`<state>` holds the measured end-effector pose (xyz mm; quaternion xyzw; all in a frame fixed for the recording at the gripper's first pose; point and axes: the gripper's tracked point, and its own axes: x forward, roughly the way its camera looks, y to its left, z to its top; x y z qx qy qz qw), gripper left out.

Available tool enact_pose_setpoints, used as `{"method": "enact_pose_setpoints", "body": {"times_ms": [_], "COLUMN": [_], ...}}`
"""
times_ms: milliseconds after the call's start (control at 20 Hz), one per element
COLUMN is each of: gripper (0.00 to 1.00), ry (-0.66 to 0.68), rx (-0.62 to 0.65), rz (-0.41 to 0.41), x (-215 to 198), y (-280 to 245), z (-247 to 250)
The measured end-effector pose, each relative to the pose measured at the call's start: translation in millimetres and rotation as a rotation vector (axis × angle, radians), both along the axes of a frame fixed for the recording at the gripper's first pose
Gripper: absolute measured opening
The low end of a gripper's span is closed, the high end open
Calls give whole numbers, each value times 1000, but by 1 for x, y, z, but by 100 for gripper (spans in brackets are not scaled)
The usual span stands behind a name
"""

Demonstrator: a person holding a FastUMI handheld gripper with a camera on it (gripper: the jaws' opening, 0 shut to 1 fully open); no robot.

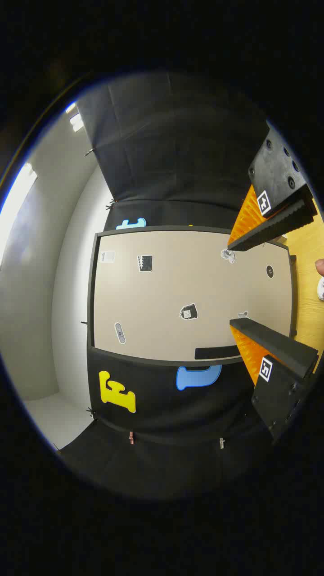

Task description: Open the shoe cabinet door, grab the shoes and put them into the shoe cabinet, then close the shoe cabinet door.

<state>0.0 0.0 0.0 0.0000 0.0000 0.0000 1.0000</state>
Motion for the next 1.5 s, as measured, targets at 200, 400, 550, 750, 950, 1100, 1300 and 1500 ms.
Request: {"method": "enact_pose_setpoints", "body": {"times_ms": [200, 400, 550, 750, 950, 1100, 1300, 1500], "gripper": [97, 97, 97, 98, 98, 97, 97, 98], "ry": [-2, 0, 0, 7, 13, 12, 30, 35], "rx": [-14, -19, -19, -17, -15, -11, 0, 43], "rz": [3, 16, 20, 22, 20, 21, 43, 81], "x": [-4, -8, -9, -9, -8, -6, -1, 13], "y": [5, 10, 11, 13, 12, 14, 24, 50], "z": [2, 2, 3, 1, 0, 0, -5, -4]}}
